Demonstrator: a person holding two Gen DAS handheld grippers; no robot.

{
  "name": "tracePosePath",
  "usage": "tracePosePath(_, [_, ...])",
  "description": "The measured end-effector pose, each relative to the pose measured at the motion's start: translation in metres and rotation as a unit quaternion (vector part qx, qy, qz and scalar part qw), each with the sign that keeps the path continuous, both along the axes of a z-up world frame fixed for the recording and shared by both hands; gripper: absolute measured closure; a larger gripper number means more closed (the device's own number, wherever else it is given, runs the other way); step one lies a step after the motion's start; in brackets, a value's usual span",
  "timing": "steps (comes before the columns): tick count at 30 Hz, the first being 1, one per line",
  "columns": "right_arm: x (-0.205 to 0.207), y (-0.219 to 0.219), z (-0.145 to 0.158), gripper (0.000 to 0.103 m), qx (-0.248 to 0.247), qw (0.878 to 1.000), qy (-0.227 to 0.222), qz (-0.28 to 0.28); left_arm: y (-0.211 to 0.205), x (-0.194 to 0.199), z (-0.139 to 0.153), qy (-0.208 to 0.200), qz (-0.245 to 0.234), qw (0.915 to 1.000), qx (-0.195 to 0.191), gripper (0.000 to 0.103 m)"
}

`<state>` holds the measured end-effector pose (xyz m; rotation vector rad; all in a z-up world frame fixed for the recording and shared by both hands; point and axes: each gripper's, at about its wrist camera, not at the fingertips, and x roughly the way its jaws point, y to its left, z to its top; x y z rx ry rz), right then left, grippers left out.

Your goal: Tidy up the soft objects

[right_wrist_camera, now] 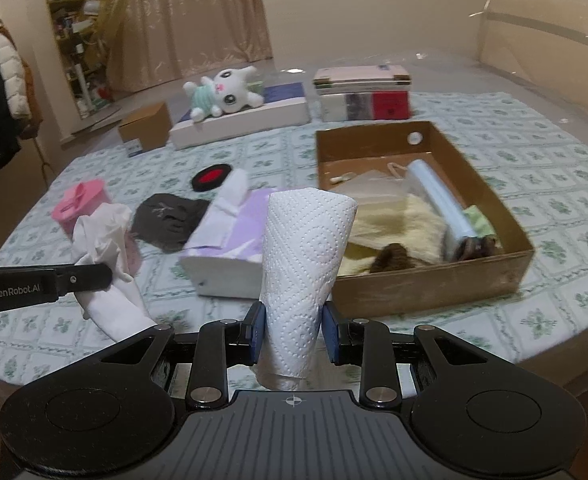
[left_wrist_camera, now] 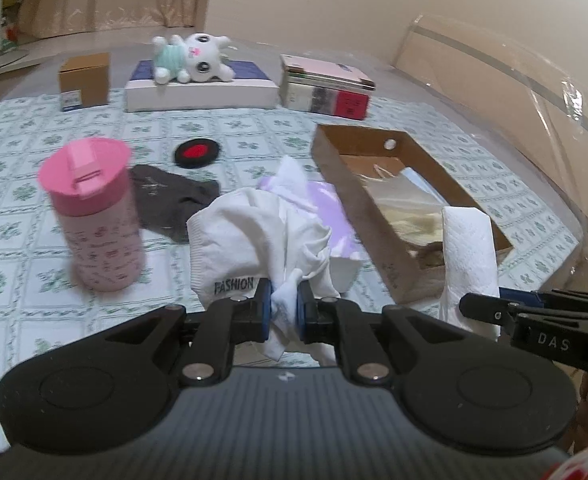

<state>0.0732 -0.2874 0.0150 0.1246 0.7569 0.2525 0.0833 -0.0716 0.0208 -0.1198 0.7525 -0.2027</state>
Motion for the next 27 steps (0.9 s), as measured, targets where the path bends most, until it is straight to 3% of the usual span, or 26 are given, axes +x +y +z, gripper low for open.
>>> tracePosePath(11, [0.006,-0.044,-0.001,0.072,-0.002,0.999,0.002,-0.044,-0.051,0.03,-0.003,0.0,-0.047,0.9989,-0.005,0.092])
tracePosePath(27, [0.035,-0.089,0.006,0.072,-0.021,0.998,-0.004,-0.059,-0.107,0.071,-0.008,0.005,-0.073,0.9972,-0.015,0.092])
